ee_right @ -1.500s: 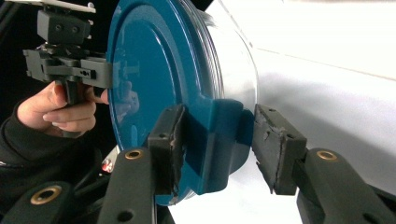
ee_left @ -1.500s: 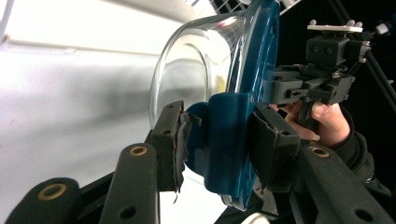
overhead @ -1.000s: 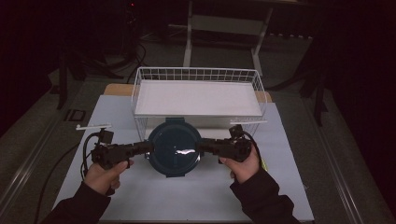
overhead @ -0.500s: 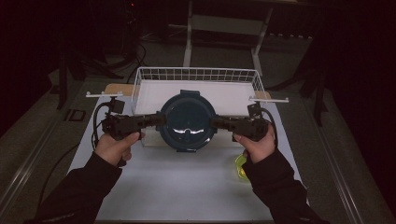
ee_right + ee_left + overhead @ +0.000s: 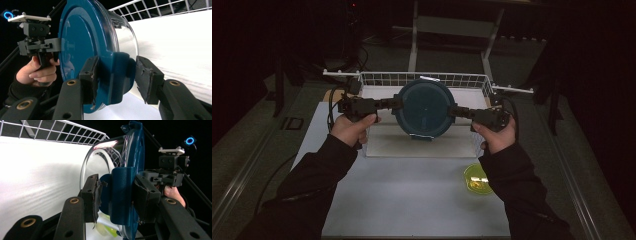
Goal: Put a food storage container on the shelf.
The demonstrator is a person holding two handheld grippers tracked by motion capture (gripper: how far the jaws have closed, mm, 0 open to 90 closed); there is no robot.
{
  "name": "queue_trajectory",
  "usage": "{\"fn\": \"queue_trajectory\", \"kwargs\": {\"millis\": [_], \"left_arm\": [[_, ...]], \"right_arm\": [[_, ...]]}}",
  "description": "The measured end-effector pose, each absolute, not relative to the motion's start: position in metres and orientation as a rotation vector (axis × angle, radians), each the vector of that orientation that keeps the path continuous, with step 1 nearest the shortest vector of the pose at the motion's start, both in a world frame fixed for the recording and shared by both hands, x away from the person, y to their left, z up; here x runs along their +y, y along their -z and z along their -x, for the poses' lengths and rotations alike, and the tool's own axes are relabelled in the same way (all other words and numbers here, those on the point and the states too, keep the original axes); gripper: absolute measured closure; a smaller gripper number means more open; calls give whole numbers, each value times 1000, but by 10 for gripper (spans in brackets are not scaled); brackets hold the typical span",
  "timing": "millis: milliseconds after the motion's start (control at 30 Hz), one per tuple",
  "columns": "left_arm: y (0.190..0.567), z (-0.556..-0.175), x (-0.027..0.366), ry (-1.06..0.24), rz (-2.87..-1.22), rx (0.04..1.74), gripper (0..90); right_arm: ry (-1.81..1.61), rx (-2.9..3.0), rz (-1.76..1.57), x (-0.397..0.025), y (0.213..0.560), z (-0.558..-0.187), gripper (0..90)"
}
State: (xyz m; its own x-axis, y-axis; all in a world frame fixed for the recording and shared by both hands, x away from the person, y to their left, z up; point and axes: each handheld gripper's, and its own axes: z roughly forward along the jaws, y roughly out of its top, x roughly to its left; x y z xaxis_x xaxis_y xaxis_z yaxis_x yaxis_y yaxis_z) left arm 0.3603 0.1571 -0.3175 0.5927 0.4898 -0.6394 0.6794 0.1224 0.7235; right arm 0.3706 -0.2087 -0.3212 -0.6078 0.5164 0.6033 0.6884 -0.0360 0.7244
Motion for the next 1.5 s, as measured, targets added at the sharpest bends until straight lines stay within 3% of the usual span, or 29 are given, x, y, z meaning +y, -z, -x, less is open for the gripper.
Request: {"fn": "queue_trajectory", "kwargs": {"millis": [500, 767, 1333, 1500], "left_arm": [[330, -391, 153, 242, -1485, 1079, 574], [345, -405, 156, 344, -1442, 1110, 561], [349, -419, 152, 235, -1462, 1140, 534], [347, -417, 153, 218, -1466, 1124, 480]], "right_arm": [[1698, -2006, 1392, -214, 329, -396, 541], [1687, -1990, 1414, -214, 330, -404, 524], [1663, -2006, 1493, -209, 331, -417, 534], [1657, -2025, 1497, -208, 329, -417, 508]]}}
